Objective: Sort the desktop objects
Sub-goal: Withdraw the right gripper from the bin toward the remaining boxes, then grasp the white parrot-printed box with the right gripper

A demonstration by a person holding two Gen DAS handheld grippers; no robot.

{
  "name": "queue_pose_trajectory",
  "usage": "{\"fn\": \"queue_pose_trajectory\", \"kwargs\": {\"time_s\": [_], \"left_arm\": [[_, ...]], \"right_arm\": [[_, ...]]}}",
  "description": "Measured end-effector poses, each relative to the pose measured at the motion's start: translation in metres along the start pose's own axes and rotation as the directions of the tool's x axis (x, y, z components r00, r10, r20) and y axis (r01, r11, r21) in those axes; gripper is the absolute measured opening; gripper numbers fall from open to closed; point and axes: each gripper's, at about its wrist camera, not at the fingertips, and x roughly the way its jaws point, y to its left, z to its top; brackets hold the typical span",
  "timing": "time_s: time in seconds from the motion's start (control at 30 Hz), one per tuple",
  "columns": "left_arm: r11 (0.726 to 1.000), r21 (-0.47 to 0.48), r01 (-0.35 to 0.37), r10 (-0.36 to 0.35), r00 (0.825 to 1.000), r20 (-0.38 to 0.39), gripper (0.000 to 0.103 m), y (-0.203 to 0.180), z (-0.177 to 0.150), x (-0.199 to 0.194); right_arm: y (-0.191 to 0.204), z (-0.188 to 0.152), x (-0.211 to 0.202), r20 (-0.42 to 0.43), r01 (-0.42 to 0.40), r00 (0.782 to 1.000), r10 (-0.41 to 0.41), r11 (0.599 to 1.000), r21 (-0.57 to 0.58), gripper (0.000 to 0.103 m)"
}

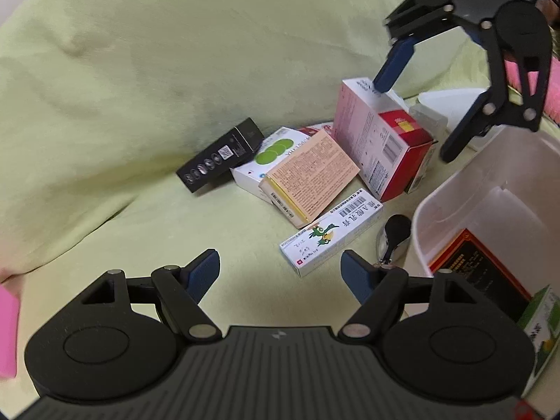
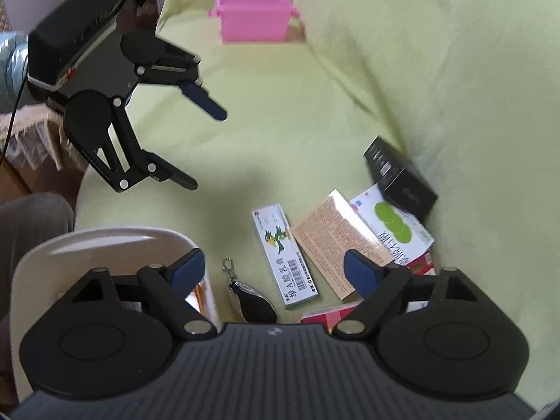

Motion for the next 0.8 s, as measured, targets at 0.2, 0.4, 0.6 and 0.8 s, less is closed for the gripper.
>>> {"fn": "queue_pose_trajectory", "kwargs": {"time_s": [0.2,0.4,0.6,0.8], "left_arm": [[0.999,0.032,0.044,-0.044,0.999,-0.024,0.078,0.004,-0.002,0.03],[0.992,0.085,0.095,-0.09,0.994,-0.057,0.078,0.003,-0.006,0.055],[0.974,0.185,0.129,-0.109,0.988,-0.112,0.077,0.0,-0.01,0.085],[0.958,0.219,0.183,-0.158,0.979,-0.126,0.075,0.001,-0.007,0.104]], "right_arm": [[-0.012,0.01,0.035,-0.074,-0.057,0.996,0.055,0.998,-0.019,0.071],[-0.021,0.016,0.069,-0.191,-0.095,0.978,0.084,0.994,-0.048,0.052],[-0.025,0.021,0.102,-0.329,-0.125,0.94,0.087,0.987,-0.097,0.047],[-0.027,0.021,0.135,-0.466,-0.164,0.881,0.086,0.978,-0.131,0.047]]}}
